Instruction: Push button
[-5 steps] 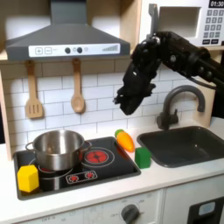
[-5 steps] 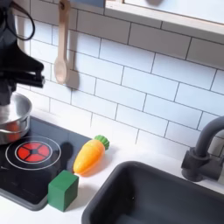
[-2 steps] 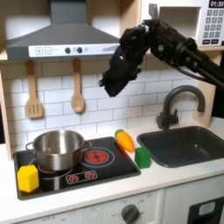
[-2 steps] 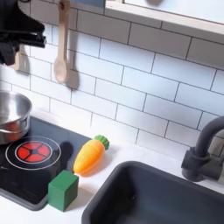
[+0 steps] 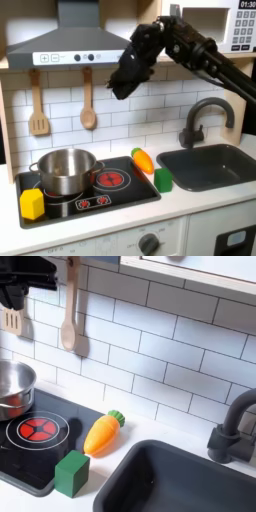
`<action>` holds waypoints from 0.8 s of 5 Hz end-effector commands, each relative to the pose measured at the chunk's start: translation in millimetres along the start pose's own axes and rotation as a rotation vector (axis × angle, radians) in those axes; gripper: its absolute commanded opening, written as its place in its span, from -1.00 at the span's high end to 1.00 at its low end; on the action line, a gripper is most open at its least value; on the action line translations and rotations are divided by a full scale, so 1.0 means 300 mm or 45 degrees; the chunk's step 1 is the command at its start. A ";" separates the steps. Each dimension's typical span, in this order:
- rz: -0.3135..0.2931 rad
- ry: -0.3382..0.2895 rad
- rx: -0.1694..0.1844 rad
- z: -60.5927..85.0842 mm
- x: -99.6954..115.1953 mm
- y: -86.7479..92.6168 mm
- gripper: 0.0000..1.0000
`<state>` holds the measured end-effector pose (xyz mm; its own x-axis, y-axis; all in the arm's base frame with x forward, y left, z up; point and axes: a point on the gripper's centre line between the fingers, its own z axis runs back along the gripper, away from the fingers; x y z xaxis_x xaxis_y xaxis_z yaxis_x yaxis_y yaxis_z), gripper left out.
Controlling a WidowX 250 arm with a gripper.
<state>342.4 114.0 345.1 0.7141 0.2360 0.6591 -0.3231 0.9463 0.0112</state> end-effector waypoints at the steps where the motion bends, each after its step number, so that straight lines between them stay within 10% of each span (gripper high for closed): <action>1: -0.004 -0.072 0.020 0.008 0.077 0.011 1.00; 4: 0.015 -0.173 0.036 0.016 0.180 0.039 1.00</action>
<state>375.1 134.4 383.2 0.6246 0.2101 0.7521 -0.3430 0.9391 0.0225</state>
